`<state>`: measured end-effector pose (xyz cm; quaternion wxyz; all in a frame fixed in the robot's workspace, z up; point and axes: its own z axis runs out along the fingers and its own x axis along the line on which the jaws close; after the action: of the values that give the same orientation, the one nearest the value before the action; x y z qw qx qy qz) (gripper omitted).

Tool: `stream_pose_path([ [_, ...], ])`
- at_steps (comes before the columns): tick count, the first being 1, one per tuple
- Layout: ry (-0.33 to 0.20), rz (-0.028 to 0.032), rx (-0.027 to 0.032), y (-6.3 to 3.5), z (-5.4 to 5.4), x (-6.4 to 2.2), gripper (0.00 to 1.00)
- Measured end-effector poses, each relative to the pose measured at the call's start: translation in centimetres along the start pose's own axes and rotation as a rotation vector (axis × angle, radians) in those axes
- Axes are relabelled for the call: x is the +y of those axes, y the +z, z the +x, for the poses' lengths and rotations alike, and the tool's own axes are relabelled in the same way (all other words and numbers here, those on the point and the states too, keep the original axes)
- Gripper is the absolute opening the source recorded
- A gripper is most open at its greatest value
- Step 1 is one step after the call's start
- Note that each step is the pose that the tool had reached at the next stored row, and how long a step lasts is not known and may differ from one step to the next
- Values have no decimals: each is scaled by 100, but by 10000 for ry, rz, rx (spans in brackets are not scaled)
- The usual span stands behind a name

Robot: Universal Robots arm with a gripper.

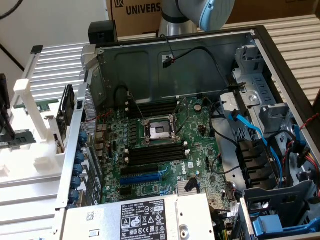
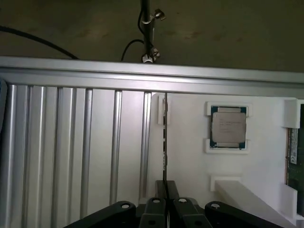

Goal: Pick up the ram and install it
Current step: 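Pick up the ram and move it above insertion slot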

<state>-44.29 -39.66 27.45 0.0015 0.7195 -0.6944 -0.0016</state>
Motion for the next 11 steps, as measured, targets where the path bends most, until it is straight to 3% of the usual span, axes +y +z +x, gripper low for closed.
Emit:
stream_pose_path([
  [6, 32, -3, 22, -319, 0, 0, 13],
  [7, 50, -5, 46, -407, 0, -4, 13],
  [11, 73, -14, 126, -572, 2, -54, 13],
])
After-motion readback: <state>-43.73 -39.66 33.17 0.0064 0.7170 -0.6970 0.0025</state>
